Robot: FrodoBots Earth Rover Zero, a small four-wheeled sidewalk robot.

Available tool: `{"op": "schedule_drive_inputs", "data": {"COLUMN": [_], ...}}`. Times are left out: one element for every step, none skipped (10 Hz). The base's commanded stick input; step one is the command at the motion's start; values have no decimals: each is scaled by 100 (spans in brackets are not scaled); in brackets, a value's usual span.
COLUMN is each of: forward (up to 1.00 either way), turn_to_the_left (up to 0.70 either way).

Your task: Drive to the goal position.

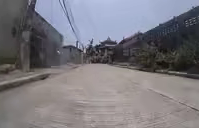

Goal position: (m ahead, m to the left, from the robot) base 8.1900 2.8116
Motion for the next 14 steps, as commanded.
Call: {"op": "schedule_drive_inputs", "data": {"forward": [100, 100, 100, 100, 100, 100, 100, 100, 100, 100, 100, 100, 100, 100], "turn_to_the_left": [0, 0, 0, 0, 0, 0, 0, 0, 0, 0, 0, 0, 0, 0]}}
